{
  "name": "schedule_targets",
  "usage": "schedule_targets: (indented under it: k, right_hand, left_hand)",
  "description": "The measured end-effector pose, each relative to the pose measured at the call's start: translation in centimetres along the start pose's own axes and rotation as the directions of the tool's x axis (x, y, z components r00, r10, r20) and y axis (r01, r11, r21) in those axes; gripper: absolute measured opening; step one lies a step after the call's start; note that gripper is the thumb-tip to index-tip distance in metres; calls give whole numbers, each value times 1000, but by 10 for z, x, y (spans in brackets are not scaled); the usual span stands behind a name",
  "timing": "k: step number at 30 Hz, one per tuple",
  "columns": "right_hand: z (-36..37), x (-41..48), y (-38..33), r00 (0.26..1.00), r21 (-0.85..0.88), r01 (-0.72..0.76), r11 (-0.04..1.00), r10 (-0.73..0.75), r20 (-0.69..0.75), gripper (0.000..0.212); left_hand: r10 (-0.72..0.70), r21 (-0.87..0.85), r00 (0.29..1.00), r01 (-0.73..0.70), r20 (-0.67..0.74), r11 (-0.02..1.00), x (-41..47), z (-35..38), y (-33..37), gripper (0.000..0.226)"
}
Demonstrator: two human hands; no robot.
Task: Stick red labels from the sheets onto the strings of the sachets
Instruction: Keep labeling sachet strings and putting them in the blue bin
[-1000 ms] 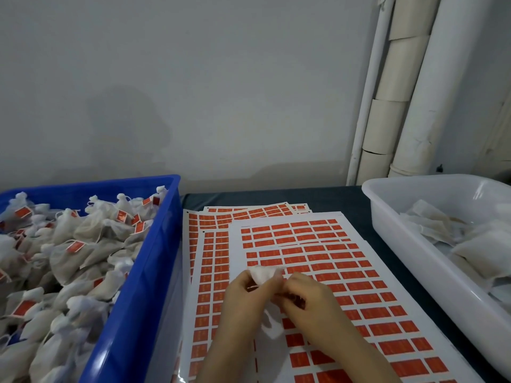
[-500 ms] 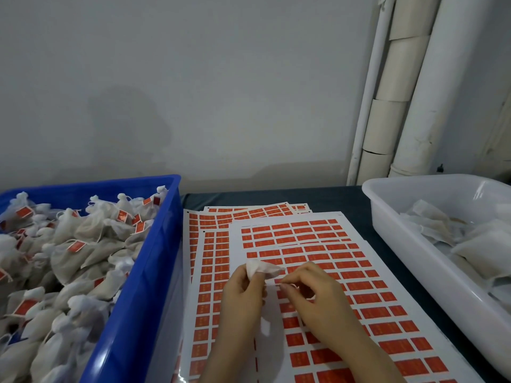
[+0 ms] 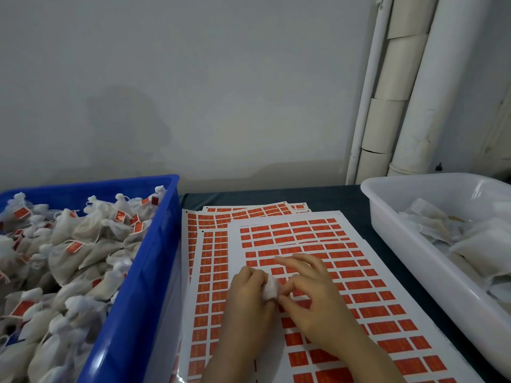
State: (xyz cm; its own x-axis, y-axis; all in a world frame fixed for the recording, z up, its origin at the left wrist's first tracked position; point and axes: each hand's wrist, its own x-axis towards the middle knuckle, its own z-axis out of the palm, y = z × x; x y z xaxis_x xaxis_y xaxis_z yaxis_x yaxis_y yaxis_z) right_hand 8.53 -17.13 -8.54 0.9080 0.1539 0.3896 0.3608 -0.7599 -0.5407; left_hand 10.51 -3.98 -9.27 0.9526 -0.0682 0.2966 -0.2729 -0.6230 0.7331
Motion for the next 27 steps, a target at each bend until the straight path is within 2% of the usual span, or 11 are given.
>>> schedule_targets:
  k: [4,6,8,11,15,18,20,23,25,27]
  right_hand:
    - [-2,0,1,997,63,8,998,-12,77,20]
    - [-3,0,-1,996,77,5,997,-12,86,19]
    - [-3,0,-1,998,56,-13,998,10,54,18]
    - [-2,1,-2,999,-5,-29,1000,29,31,18]
    - [1,1,-5,1000,-27,-21,999,22,12,17]
    - [1,1,-6,1000,-82,4,997,-7,-31,13]
    - [1,2,-8,999,-120,25,992,-29,-35,12]
    - [2,2,-12,995,-170,29,985,-45,-94,11]
    - [1,2,-16,988,-203,41,978,-71,-140,8]
    - [1,2,-18,986,-208,49,977,-80,-145,7]
  left_hand:
    - [209,129,977,-203,-39,971,-2,-1,-4,14]
    - [251,127,966,-241,-67,962,-4,-1,-3,17]
    - [231,94,962,-219,-146,971,-6,-2,0,21]
    - [25,-43,953,-40,-303,998,-5,-5,7,32]
    - [-210,-182,926,158,-315,971,-2,-6,10,27]
    - [-369,-286,907,306,-204,908,0,-6,6,21]
    - [-434,-347,894,376,-108,859,3,-7,4,27]
    - [-492,-423,871,450,13,786,4,-9,6,26]
    - [-531,-502,843,497,85,708,4,-10,10,14]
    - [-554,-601,823,508,127,617,4,-12,14,13]
